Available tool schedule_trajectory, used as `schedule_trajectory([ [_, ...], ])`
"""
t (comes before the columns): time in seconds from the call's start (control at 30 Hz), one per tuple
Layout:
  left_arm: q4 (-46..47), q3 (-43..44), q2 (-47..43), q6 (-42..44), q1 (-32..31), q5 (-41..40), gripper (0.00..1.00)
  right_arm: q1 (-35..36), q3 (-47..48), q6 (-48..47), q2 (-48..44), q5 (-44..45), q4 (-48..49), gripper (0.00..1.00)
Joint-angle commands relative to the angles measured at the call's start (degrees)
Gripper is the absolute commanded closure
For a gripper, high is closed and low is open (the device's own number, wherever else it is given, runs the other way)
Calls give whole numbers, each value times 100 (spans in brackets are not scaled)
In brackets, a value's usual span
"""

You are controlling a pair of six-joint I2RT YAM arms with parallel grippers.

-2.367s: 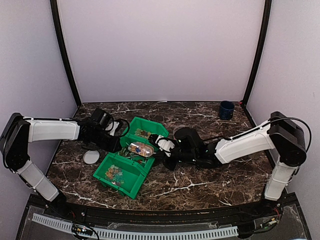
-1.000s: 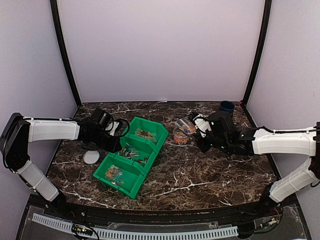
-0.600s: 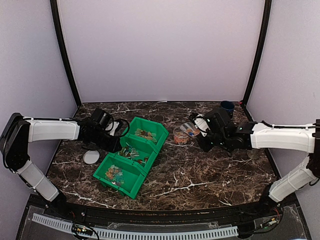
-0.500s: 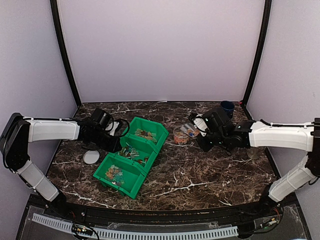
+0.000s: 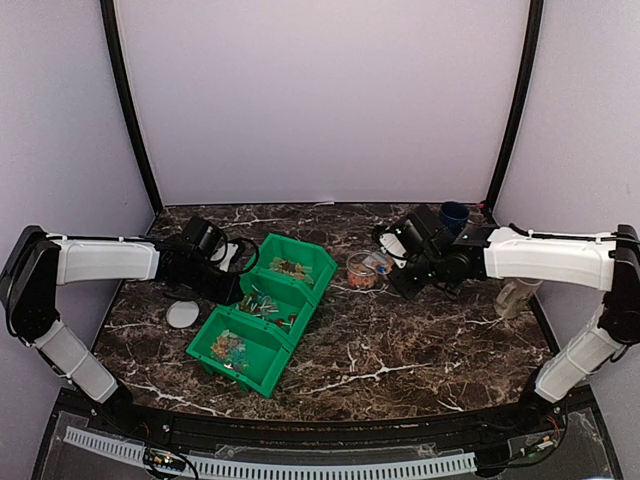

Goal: Pack the candies
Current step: Place the fake candies in the packing bottle.

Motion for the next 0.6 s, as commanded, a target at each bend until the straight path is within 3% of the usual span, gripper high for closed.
schedule_trajectory([
  [0.0,473,253,-299,-123,21,287,100,-38,355,77,146,9,-358,100],
  [0.57,471,245,-308,-132,21,294,100,-36,1109,77,506,62,-1257,100],
])
